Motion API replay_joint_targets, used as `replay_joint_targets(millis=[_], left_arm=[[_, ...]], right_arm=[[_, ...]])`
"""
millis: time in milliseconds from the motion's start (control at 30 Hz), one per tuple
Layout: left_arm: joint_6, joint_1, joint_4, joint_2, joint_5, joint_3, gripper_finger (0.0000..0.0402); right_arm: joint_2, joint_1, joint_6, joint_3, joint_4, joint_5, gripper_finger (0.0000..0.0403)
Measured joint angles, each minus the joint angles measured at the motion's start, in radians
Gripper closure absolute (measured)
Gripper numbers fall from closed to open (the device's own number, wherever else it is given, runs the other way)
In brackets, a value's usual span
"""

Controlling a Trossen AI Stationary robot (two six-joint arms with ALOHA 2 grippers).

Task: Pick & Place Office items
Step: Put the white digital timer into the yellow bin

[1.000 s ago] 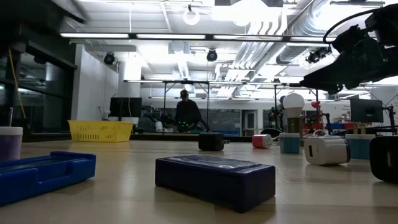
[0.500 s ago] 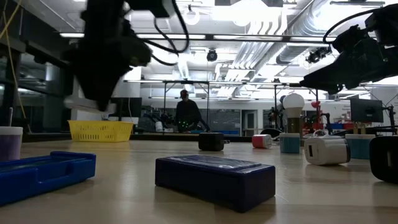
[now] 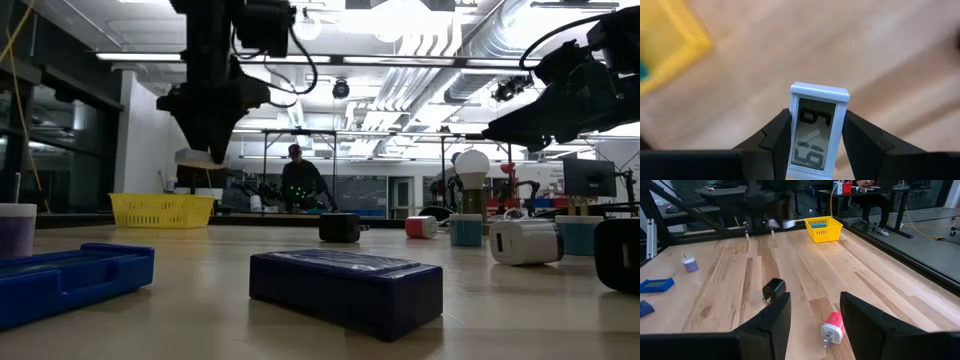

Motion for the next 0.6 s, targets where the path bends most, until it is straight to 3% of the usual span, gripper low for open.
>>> replay_joint_targets(millis=[333,600], left_arm=[[0.088,0.279,-0.001,-0.004,-0.007,0.0,0.0257],[0.093,0.403,-0.001,-0.004,-0.026,0.0,0.0257]], right_arm=[[0.0,0.0,0.0,0.0,0.001,0.0,0.0245],[0.0,0.0,0.0,0.0,0.002,0.0,0.0245]])
